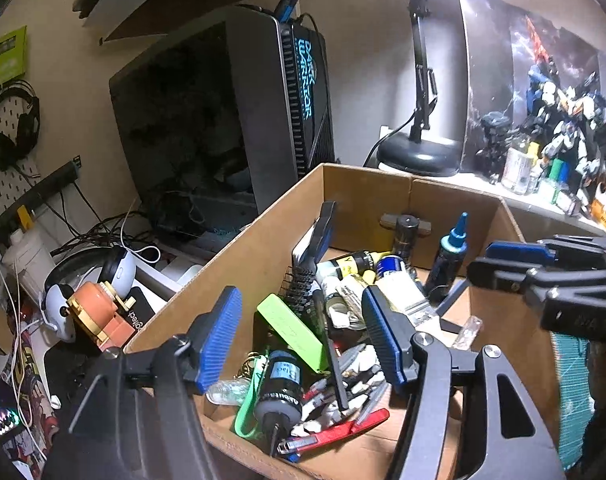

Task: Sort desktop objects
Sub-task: 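Open both tools and move them back over the cutting mat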

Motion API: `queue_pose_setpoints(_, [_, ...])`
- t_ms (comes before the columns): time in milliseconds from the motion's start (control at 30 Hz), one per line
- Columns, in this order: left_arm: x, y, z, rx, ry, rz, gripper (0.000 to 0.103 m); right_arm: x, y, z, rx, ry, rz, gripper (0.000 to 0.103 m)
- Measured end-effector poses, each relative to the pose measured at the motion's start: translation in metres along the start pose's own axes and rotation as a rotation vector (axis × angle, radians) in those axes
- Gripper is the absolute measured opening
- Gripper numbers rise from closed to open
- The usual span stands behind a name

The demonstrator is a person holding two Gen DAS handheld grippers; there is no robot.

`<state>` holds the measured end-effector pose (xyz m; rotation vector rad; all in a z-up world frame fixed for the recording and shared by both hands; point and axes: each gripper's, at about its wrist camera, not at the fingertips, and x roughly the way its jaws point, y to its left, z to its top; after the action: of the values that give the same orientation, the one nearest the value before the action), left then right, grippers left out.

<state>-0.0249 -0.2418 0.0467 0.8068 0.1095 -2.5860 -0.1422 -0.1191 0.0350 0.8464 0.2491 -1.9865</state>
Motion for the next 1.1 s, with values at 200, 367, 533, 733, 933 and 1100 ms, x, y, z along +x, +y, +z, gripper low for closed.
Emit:
queue_pose_setpoints(200, [-0.033, -0.011, 0.001, -0.003, -0.087, -0.036, 0.077, -0.037, 0.009, -0.006, -0.02, -0.08, -0.004, 0.047])
queue_pose_setpoints(367, [-0.056, -0.026, 0.007, 0.023, -0.139, -0.046, 0.081, -0.069, 0.01, -0.008, -0.018, -0.14, -0.017, 0.059])
queue_pose_setpoints(533, [-0.077, -0.044, 0.012, 0.041, -0.192, -0.083, 0.088, -0.111, -0.004, -0.016, 0.003, -0.203, -0.064, 0.065])
queue_pose_setpoints(733, [-0.089, -0.078, 0.012, 0.082, -0.221, -0.167, 0.091, -0.166, -0.03, -0.038, 0.05, -0.262, -0.165, 0.071])
queue_pose_setpoints(933, [-0.092, -0.117, 0.007, 0.132, -0.223, -0.267, 0.091, -0.209, -0.06, -0.066, 0.13, -0.287, -0.267, 0.074])
queue_pose_setpoints(1100, [-0.092, -0.149, 0.003, 0.176, -0.218, -0.36, 0.091, -0.238, -0.083, -0.094, 0.199, -0.282, -0.354, 0.074])
